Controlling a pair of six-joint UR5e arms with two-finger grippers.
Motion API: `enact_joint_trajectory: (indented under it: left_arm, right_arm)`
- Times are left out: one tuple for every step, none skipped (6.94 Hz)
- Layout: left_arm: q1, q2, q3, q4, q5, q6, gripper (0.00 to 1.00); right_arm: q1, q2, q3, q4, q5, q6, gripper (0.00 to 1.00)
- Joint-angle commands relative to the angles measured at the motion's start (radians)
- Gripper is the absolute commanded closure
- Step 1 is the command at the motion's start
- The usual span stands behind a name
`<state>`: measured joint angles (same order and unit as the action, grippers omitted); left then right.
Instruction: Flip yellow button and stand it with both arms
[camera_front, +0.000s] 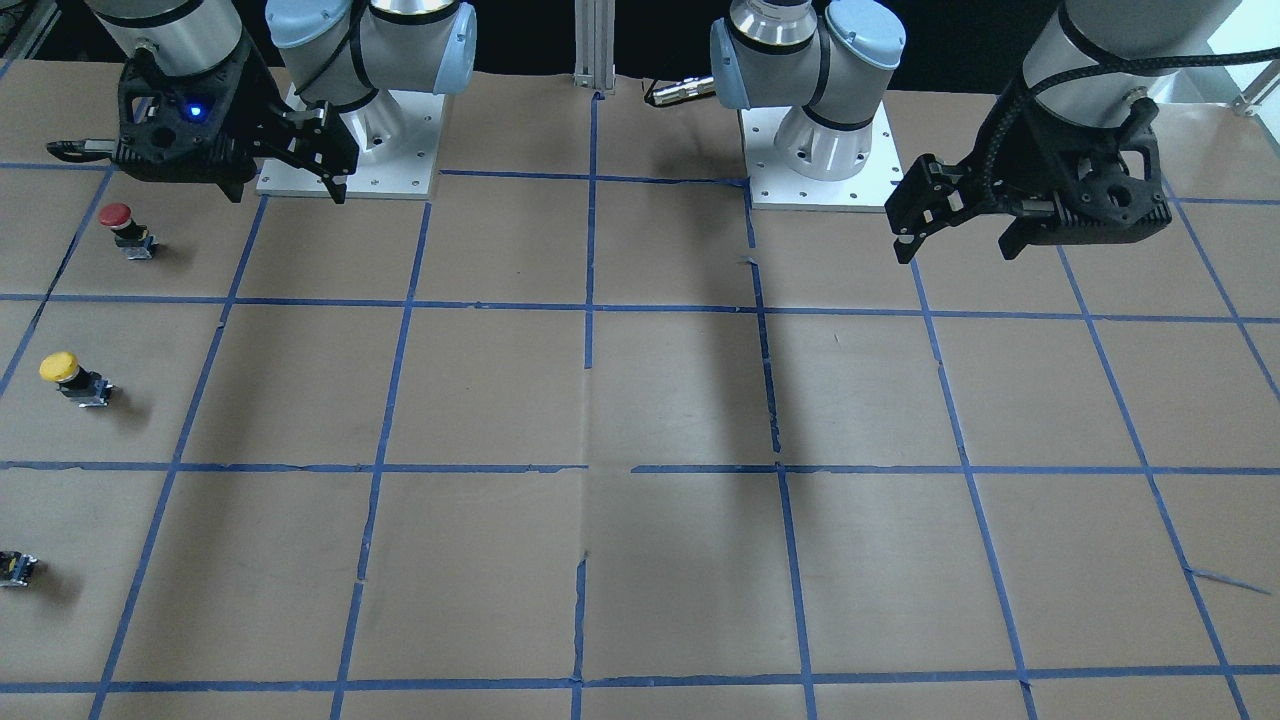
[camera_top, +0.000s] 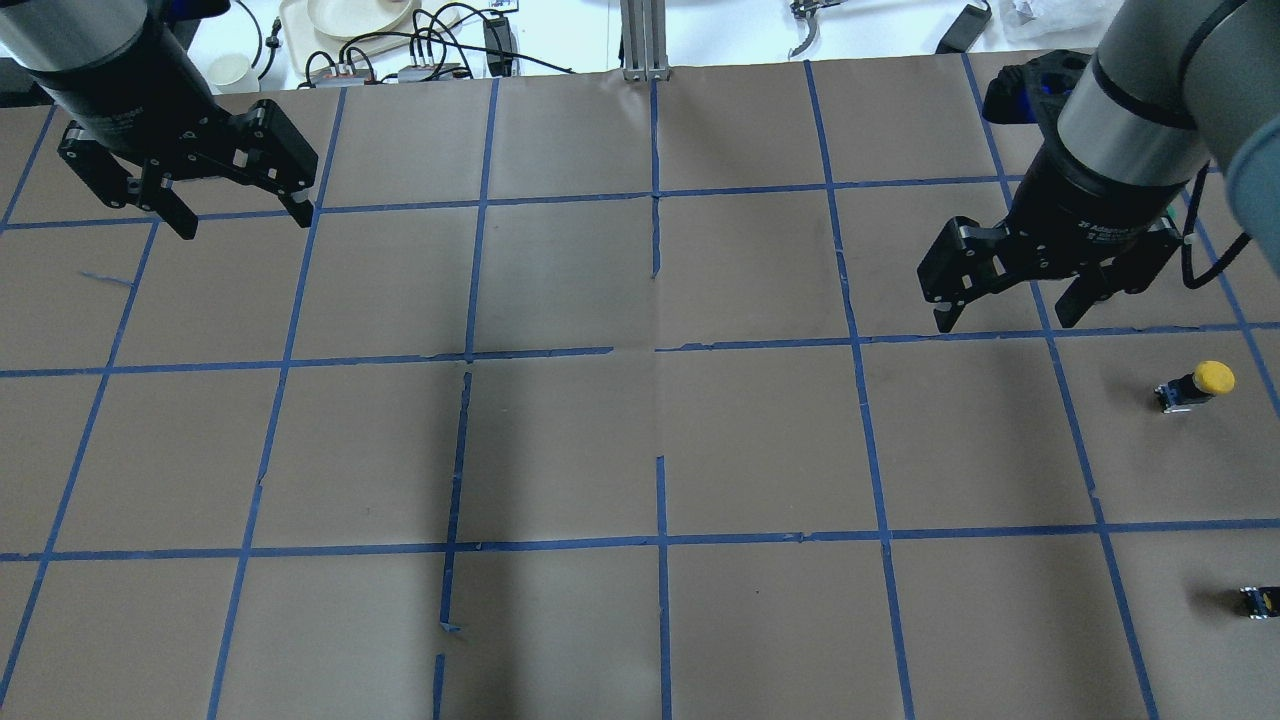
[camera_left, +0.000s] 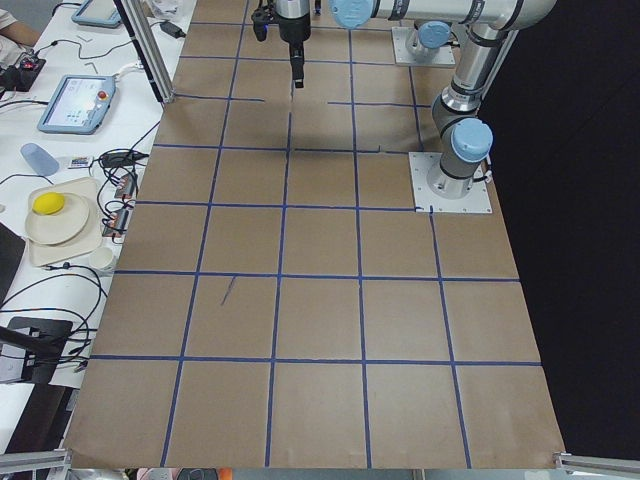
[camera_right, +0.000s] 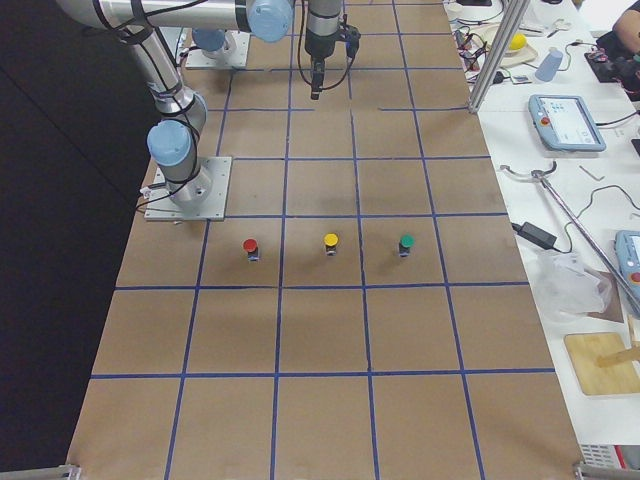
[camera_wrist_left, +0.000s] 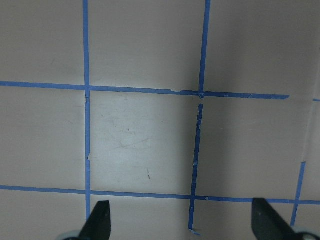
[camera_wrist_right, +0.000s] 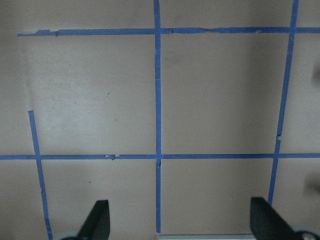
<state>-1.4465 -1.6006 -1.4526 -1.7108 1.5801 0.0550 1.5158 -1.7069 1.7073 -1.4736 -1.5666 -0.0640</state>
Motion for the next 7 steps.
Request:
enact_joint_trajectory:
  left_arm:
    - [0.001,-0.001,0.001,0.003,0.000,-0.001,0.00]
    - [0.001,-0.001,0.001,0.004,0.000,-0.001,0.00]
    - [0.000,-0.001,0.000,0.005,-0.002,-0.001,0.00]
    - [0.000,-0.001,0.000,0.005,0.000,-0.001,0.00]
    - [0.000,0.001,0.000,0.004,0.000,-0.001,0.00]
    - [0.000,-0.001,0.000,0.007,0.000,-0.001,0.00]
    - [0.000,-0.001,0.001,0.007,0.000,-0.001,0.00]
  right_arm:
    - [0.012,-0.002,0.002,-0.022,0.011,0.004,0.00]
    - [0.012,-0.010,0.000,-0.020,0.011,0.006,0.00]
    - [0.012,-0.008,0.002,-0.020,0.002,0.004,0.00]
    - [0.012,-0.008,0.000,-0.020,0.000,0.004,0.00]
    - [0.012,-0.010,0.000,-0.014,-0.001,0.003,0.00]
    - [0.012,-0.008,0.000,-0.014,-0.001,0.004,0.00]
    - [0.012,-0.008,0.005,-0.014,-0.001,0.004,0.00]
